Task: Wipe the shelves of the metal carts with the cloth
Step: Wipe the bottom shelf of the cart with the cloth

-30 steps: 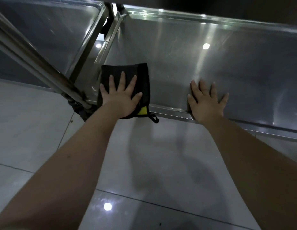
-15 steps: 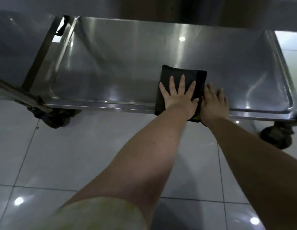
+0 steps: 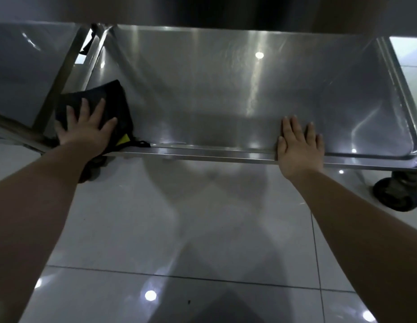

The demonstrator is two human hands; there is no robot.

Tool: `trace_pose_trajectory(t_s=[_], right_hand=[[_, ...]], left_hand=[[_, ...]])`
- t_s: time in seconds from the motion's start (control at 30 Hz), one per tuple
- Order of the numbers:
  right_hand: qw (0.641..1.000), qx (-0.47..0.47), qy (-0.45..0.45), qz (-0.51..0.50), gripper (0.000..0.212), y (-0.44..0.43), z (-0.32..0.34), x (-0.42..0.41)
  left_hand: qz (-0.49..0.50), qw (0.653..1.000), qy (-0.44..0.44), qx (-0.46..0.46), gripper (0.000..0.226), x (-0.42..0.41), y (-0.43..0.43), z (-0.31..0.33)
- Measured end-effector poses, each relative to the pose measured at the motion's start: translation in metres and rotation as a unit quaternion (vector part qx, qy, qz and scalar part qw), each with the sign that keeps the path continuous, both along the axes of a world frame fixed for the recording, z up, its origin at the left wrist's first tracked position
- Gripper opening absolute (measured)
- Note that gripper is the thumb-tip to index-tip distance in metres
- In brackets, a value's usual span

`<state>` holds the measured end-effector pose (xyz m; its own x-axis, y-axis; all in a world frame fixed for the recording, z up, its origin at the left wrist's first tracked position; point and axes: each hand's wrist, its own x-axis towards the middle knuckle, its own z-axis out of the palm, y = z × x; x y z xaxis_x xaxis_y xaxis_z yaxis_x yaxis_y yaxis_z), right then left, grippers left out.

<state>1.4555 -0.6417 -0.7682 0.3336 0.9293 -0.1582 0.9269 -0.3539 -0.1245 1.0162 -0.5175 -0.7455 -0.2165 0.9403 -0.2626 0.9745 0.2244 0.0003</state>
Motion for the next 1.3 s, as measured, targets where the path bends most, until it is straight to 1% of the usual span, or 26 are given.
trace_pose_trajectory(t_s=[0.17,0.3,0.37,0.4,0.43,0.5,0.53,0.67,0.73,0.77,0.8,0.83,0.87,0.9,0.93,0.97,1.0,1.03,1.07,1.1,1.17,1.23,1.3], right_hand=[[1.000,-0.006,0.000,-0.005,0.055,0.000,0.001,0.000],[0.999,-0.018,0.026,-0.003,0.054,0.000,0.006,0.001],[0.997,-0.009,0.080,-0.011,0.054,0.003,0.010,0.004],[0.990,0.011,0.134,-0.029,0.054,0.005,0.012,0.006],[0.975,0.047,0.208,-0.060,0.054,0.006,0.016,0.009],[0.917,0.129,0.354,-0.133,0.057,0.010,0.025,0.016],[0.892,0.150,0.396,-0.156,0.057,0.012,0.031,0.020],[0.836,0.212,0.468,-0.192,0.049,0.022,0.048,0.020],[0.804,0.225,0.513,-0.200,0.045,0.023,0.051,0.015],[0.797,0.220,0.525,-0.199,0.044,0.022,0.051,0.014],[0.796,0.215,0.531,-0.194,0.043,0.020,0.050,0.014],[0.800,0.211,0.531,-0.184,0.042,0.019,0.048,0.016],[0.809,0.207,0.523,-0.171,0.042,0.018,0.046,0.018],[0.829,0.199,0.502,-0.146,0.043,0.016,0.043,0.019],[0.874,0.176,0.442,-0.099,0.045,0.015,0.041,0.019],[0.930,0.141,0.338,-0.031,0.047,0.016,0.039,0.017],[0.968,0.111,0.223,0.041,0.050,0.018,0.035,0.012],[0.982,0.093,0.132,0.100,0.051,0.021,0.032,0.006],[0.985,0.075,0.078,0.134,0.053,0.024,0.030,-0.001],[0.987,0.051,0.048,0.146,0.054,0.029,0.026,-0.008],[0.990,0.002,0.040,0.134,0.057,0.036,0.021,-0.015],[0.990,-0.016,0.047,0.131,0.059,0.038,0.015,-0.011],[0.989,-0.021,0.036,0.142,0.059,0.034,0.013,0.006]], left_hand=[[0.005,1.000,-0.005,0.004,0.060,0.025,-0.002,-0.002],[-0.033,0.999,-0.015,0.006,0.060,0.087,-0.014,0.000],[-0.061,0.998,-0.011,-0.001,0.062,0.129,-0.021,-0.002],[-0.079,0.997,-0.013,-0.005,0.063,0.151,-0.025,-0.003],[-0.100,0.995,-0.017,-0.006,0.063,0.175,-0.030,-0.004],[-0.135,0.990,-0.029,-0.007,0.065,0.226,-0.040,-0.003],[-0.147,0.988,-0.037,-0.011,0.065,0.250,-0.046,-0.003],[-0.207,0.976,-0.063,-0.035,0.068,0.339,-0.079,0.002],[-0.250,0.964,-0.070,-0.055,0.071,0.370,-0.091,0.003],[-0.260,0.960,-0.084,-0.066,0.072,0.380,-0.095,0.003],[-0.257,0.957,-0.116,-0.070,0.070,0.384,-0.096,0.004],[-0.242,0.953,-0.173,-0.057,0.066,0.382,-0.095,0.005],[-0.214,0.944,-0.250,-0.027,0.060,0.375,-0.092,0.007],[-0.180,0.929,-0.324,0.012,0.057,0.364,-0.087,0.010],[-0.154,0.916,-0.366,0.052,0.058,0.350,-0.081,0.012],[-0.147,0.920,-0.353,0.090,0.061,0.333,-0.072,0.013],[-0.156,0.935,-0.296,0.117,0.064,0.316,-0.062,0.013],[-0.170,0.950,-0.228,0.125,0.064,0.299,-0.052,0.013],[-0.185,0.960,-0.175,0.117,0.062,0.284,-0.044,0.010],[-0.205,0.963,-0.144,0.102,0.059,0.273,-0.039,0.007],[-0.256,0.956,-0.122,0.073,0.055,0.265,-0.037,-0.004],[-0.288,0.949,-0.111,0.060,0.055,0.267,-0.040,-0.014],[-0.293,0.949,-0.094,0.063,0.056,0.270,-0.040,-0.019]])
